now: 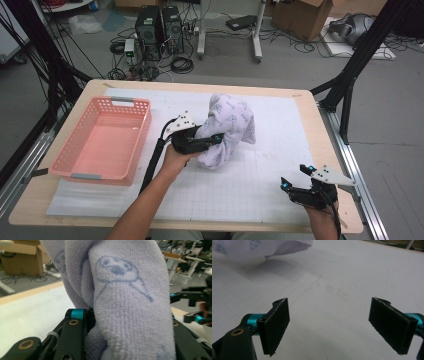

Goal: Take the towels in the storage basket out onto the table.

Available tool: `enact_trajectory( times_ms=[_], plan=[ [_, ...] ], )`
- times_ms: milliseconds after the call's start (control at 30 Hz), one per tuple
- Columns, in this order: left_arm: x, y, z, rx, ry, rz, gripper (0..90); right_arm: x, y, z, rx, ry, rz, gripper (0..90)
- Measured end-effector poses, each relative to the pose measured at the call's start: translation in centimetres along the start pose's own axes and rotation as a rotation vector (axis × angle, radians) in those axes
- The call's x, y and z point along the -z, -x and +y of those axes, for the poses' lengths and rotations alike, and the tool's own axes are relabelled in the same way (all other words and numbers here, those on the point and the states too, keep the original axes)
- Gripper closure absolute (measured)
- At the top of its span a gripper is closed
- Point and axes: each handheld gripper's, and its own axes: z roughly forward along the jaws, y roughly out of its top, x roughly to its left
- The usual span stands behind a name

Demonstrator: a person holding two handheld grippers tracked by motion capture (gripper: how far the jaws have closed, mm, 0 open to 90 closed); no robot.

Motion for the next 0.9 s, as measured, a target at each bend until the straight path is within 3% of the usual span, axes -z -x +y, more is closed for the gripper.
enact_trajectory(
  times_ms=[267,333,467,600,700,800,900],
  plan=[
    [-2.5,-1.6,-2.1,0.066,-0.072,0.070,57.7,0.0,0.2,-0.1,-0.011,-0.003,-0.001,15.6],
    [-2.8,-1.8,-2.5,0.066,-0.103,0.092,56.2,-0.1,0.2,-0.1,-0.008,0.000,0.002,15.6],
    [-3.0,-2.1,-2.8,0.086,-0.137,0.133,44.7,-0.1,0.2,-0.1,-0.006,-0.002,0.005,15.6],
    [-2.2,-2.1,-2.5,0.095,-0.165,0.183,29.6,0.0,0.2,-0.1,-0.008,-0.004,0.002,15.5],
    [-0.7,-1.6,-2.3,0.065,-0.096,0.237,28.7,0.1,0.3,-0.2,-0.009,-0.002,-0.002,15.6],
    [0.7,-1.6,-1.9,0.089,-0.104,0.227,27.6,0.1,0.3,-0.2,-0.007,-0.002,-0.003,15.6],
    [1.9,-0.9,-2.3,0.065,-0.100,0.231,27.9,0.1,0.3,-0.2,-0.004,-0.002,-0.005,15.6]
  ],
)
